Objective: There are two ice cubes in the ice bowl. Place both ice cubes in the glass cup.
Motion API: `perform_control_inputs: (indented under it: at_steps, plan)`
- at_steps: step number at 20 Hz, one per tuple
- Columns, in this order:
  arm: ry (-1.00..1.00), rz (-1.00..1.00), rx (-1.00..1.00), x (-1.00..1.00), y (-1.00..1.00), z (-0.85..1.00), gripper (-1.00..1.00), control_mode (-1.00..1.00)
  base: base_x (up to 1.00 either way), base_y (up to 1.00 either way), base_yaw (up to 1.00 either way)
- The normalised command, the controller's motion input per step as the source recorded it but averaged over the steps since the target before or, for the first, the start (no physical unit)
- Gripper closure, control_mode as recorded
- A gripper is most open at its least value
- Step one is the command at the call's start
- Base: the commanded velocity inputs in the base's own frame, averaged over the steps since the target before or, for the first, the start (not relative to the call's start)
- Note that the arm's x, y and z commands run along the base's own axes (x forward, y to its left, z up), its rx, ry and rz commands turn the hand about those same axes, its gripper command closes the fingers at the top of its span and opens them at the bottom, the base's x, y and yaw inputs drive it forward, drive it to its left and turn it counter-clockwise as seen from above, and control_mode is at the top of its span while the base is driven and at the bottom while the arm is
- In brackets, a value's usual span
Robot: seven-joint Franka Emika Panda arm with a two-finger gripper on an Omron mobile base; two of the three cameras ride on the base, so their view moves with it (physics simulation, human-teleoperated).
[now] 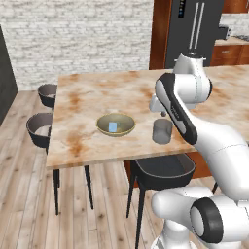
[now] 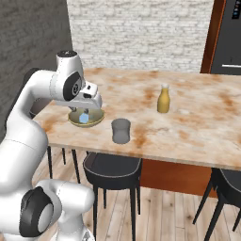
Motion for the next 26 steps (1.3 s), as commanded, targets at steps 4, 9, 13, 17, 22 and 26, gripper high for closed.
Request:
perform_control_inputs:
  at_steps: [4, 9, 13, 17, 22, 26]
  plan:
    - [-0.14, 0.0, 0.0, -0.12, 0.0, -0.03, -1.0, -1.0, 0.0, 0.0, 0.0]
    - [0.0, 0.0, 0.0, 0.0, 0.0, 0.0, -1.0, -1.0, 0.0, 0.0, 0.0]
    - [0.0, 0.0, 0.0, 0.0, 0.0, 0.0, -1.0, -1.0, 0.0, 0.0, 0.0]
    - [0.0, 0.0, 0.0, 0.0, 0.0, 0.0, -1.0, -1.0, 0.0, 0.0, 0.0]
    - [0.0, 0.0, 0.0, 0.0, 0.0, 0.0, -1.0, -1.0, 0.0, 0.0, 0.0]
    - [0.0, 0.0, 0.01, 0.01, 0.06, 0.0, -1.0, -1.0, 0.0, 0.0, 0.0]
